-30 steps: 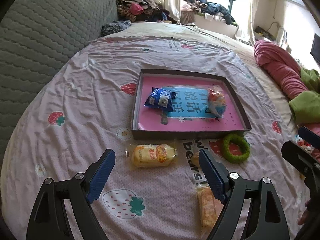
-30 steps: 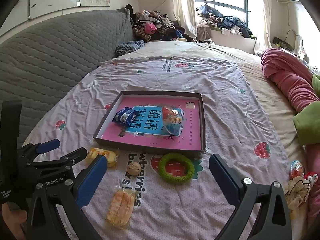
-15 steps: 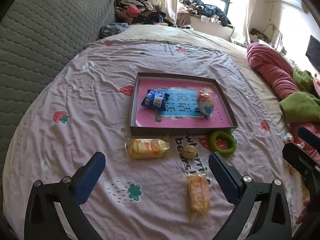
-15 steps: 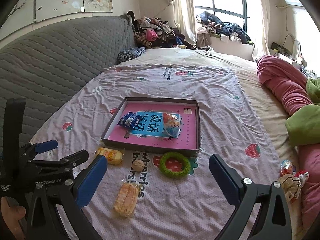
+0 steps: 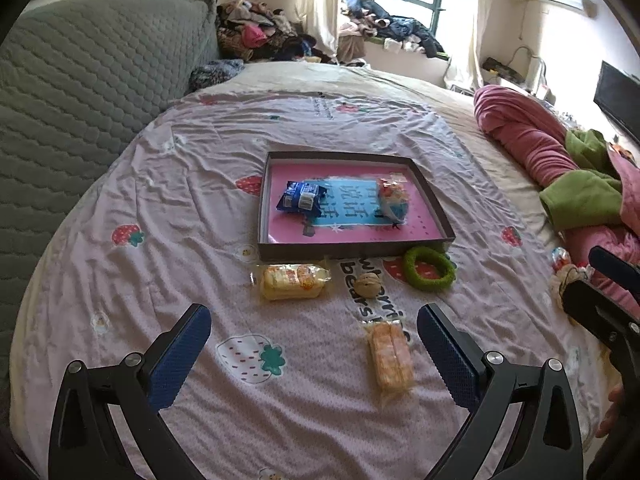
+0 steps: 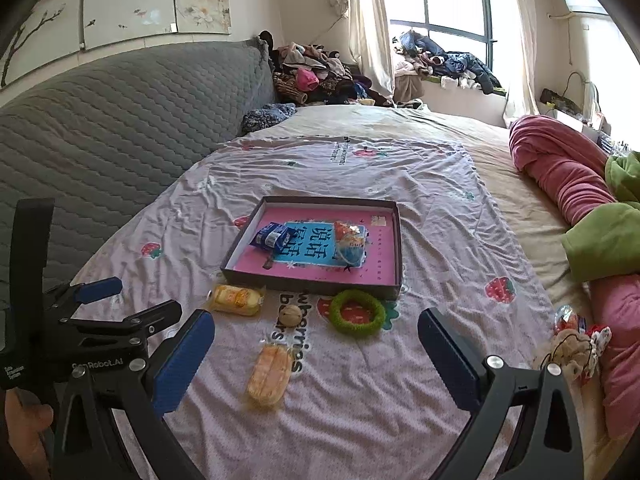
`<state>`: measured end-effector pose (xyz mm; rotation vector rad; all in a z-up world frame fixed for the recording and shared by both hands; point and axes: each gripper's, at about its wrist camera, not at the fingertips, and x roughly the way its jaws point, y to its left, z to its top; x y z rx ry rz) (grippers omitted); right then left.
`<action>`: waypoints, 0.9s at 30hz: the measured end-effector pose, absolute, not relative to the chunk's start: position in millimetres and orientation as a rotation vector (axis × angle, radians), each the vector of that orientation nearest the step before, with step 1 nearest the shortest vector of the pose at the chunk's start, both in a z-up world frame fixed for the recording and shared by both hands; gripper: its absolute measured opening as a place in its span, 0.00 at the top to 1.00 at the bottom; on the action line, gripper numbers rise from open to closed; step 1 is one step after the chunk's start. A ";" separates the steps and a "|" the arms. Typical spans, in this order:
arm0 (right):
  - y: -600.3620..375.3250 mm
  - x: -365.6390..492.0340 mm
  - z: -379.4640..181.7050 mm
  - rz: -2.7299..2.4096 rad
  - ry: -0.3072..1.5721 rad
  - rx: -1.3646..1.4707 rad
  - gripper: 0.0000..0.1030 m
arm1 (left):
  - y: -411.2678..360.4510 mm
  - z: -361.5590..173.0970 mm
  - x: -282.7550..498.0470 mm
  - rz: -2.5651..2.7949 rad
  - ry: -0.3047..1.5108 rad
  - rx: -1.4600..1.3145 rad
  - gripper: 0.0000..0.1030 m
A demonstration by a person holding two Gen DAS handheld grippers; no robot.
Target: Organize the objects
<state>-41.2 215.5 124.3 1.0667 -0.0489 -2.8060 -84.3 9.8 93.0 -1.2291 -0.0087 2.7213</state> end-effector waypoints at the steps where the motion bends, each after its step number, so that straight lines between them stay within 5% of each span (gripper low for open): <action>1: 214.9 -39.1 123.4 -2.803 -0.052 1.068 0.00 | 9.6 93.5 -81.3 2.724 0.002 -1.226 0.00; 27: 187.9 19.1 127.2 -2.806 0.012 1.039 0.00 | -16.5 89.3 -12.8 2.691 -0.012 -1.274 0.00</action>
